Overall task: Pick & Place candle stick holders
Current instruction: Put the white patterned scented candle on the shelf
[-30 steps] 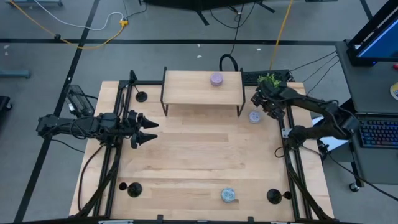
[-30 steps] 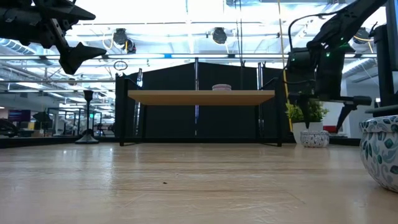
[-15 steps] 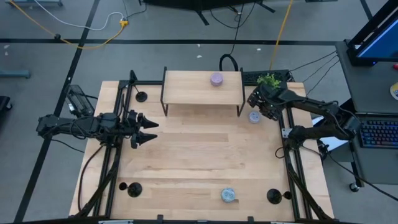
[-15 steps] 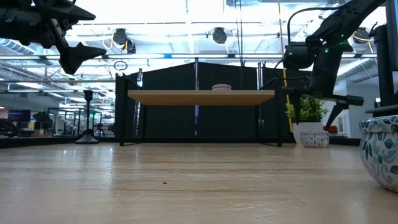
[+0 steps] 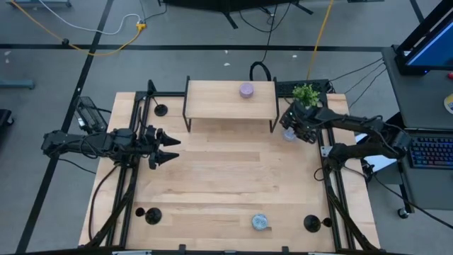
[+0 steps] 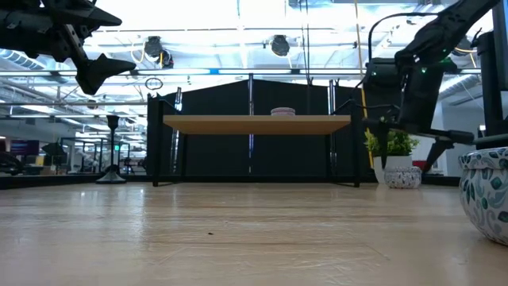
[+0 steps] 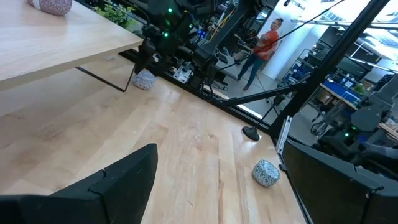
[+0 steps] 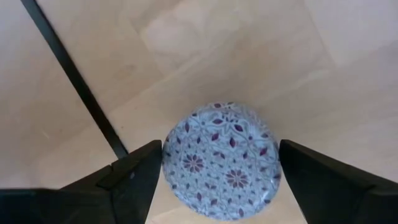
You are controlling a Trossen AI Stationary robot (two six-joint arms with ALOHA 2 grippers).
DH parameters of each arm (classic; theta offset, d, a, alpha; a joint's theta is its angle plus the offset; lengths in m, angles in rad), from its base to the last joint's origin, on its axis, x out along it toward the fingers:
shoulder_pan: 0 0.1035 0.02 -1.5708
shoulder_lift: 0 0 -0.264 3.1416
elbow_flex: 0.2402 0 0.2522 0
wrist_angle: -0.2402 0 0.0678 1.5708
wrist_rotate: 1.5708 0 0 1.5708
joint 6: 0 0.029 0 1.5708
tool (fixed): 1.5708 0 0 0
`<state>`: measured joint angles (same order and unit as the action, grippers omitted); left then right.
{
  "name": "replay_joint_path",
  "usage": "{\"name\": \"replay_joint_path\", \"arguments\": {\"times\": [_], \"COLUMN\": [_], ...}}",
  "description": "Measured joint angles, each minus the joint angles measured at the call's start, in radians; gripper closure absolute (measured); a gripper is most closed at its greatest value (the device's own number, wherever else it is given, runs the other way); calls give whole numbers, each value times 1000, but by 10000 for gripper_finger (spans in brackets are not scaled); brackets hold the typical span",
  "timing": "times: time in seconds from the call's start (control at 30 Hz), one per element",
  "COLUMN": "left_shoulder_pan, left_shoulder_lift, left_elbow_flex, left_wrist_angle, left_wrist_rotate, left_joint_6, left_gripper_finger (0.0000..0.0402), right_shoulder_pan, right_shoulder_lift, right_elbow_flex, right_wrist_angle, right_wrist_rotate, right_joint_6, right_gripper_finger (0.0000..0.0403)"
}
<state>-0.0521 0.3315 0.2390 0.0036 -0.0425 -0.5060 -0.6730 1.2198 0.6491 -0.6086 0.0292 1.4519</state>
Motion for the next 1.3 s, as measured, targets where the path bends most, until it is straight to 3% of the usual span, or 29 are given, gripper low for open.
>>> {"name": "replay_joint_path", "arguments": {"times": [0.5, 1.3], "left_shoulder_pan": [0, 0], "left_shoulder_lift": [0, 0], "left_elbow_flex": [0, 0], "left_wrist_angle": [0, 0], "left_wrist_rotate": [0, 0], "left_joint_6": [1, 5], "left_gripper_finger": [50, 50], "right_shoulder_pan": [7, -3], "right_shoulder_lift": [-2, -6], "right_elbow_flex": [-132, -171], "right_wrist_angle": [187, 168], "right_wrist_rotate": [-3, -34], "right_joint_6": [33, 49], "right_gripper_finger": [87, 88]}}
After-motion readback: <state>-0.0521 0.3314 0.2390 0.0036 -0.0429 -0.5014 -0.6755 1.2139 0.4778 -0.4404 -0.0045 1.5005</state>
